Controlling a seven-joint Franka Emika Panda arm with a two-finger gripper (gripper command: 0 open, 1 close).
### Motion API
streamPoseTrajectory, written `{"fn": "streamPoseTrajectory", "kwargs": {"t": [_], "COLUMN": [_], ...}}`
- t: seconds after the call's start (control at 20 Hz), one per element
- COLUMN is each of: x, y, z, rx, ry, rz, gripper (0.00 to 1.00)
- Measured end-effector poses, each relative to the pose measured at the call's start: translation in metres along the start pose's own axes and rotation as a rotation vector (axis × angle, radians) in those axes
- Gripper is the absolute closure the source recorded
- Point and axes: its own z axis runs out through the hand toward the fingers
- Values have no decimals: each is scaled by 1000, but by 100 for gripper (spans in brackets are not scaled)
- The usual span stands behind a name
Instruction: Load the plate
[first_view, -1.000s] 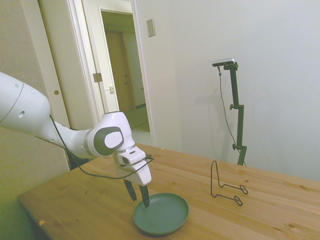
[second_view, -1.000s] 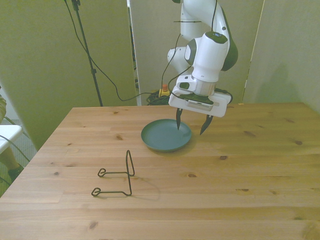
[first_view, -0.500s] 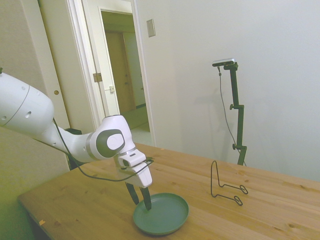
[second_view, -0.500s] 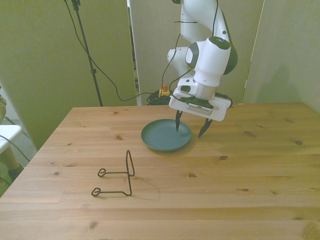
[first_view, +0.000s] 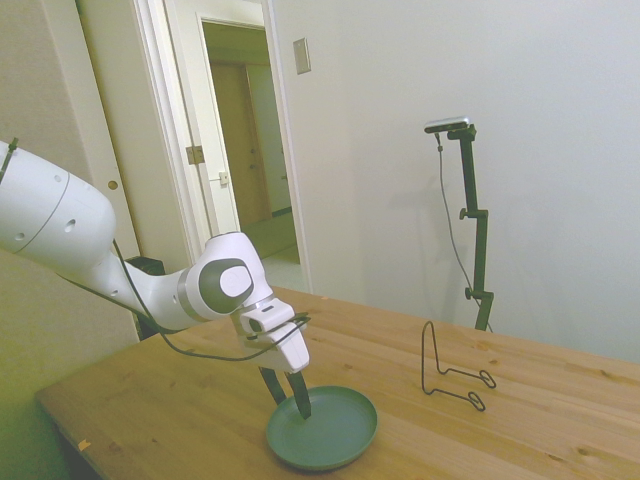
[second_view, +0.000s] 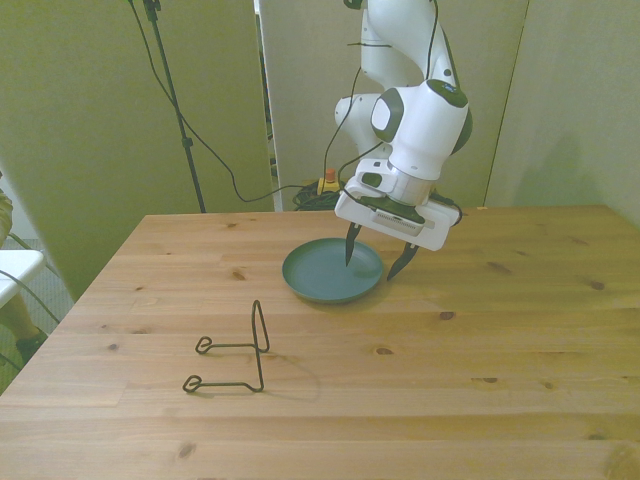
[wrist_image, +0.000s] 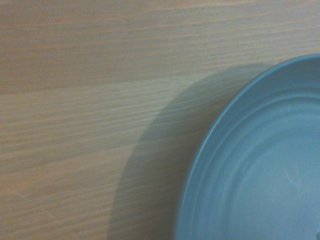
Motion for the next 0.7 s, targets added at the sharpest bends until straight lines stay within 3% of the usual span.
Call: {"fn": "streamPoseTrajectory", "kwargs": {"t": [0.7], "x": [0], "y": [-2], "z": [9], "rx": [-18], "ry": [23], "rz": [-9], "gripper": [100]}}
